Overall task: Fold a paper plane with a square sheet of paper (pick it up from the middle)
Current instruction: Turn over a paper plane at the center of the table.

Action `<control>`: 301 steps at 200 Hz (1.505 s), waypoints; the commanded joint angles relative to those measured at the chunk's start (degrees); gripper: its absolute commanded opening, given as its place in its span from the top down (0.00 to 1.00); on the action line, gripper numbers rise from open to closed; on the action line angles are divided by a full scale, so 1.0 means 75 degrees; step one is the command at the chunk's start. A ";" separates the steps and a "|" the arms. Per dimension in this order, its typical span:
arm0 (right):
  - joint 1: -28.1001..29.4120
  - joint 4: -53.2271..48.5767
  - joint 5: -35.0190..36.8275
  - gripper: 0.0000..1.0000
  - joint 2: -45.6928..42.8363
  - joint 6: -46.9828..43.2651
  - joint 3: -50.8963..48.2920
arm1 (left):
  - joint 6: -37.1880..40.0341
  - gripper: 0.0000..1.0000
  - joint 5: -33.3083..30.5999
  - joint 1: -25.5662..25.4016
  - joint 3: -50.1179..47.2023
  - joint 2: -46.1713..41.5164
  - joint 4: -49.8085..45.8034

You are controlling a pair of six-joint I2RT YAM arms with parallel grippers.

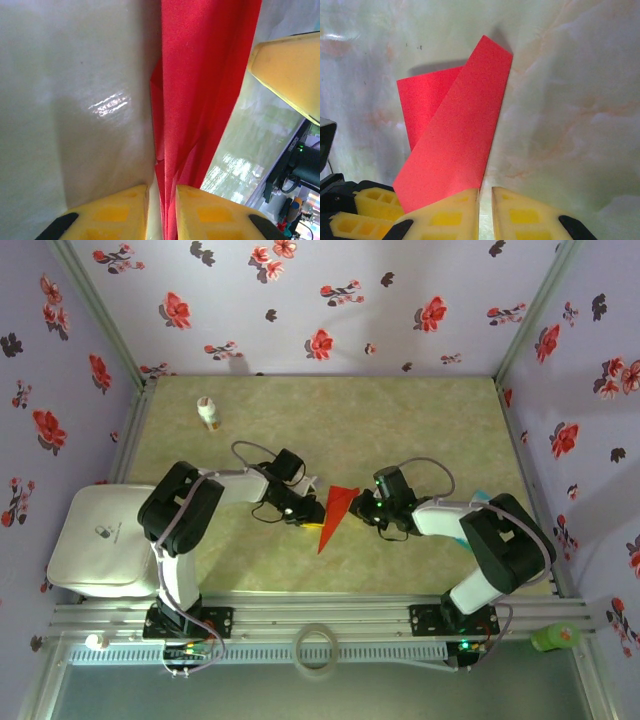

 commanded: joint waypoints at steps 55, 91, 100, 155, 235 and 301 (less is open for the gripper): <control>0.0123 0.0331 -0.0163 0.91 0.0422 0.0167 0.0071 | -0.0501 0.77 0.0507 -0.0069 -0.0032 0.0255 0.0868; 0.0135 0.0341 -0.0158 0.91 0.0464 0.0172 0.0083 | -0.0598 0.77 0.0636 -0.0078 -0.0071 0.0315 0.1031; 0.0141 0.0344 -0.0155 0.91 0.0465 0.0173 0.0080 | -0.0587 0.77 0.0659 -0.0070 -0.0068 0.0334 0.1034; 0.0147 0.0298 -0.0156 0.91 0.0545 0.0155 0.0150 | -0.0545 0.83 0.0973 -0.0082 -0.0016 0.0410 0.1104; 0.0135 -0.0450 0.0551 0.81 -0.0652 0.0108 0.0153 | -0.0968 0.95 -0.2534 -0.0175 -0.0186 -0.1318 0.0045; 0.0370 0.1035 -0.0199 0.70 -0.0241 0.1016 0.0484 | -0.0903 0.96 -0.4602 -0.0650 0.0474 -0.1476 -0.1366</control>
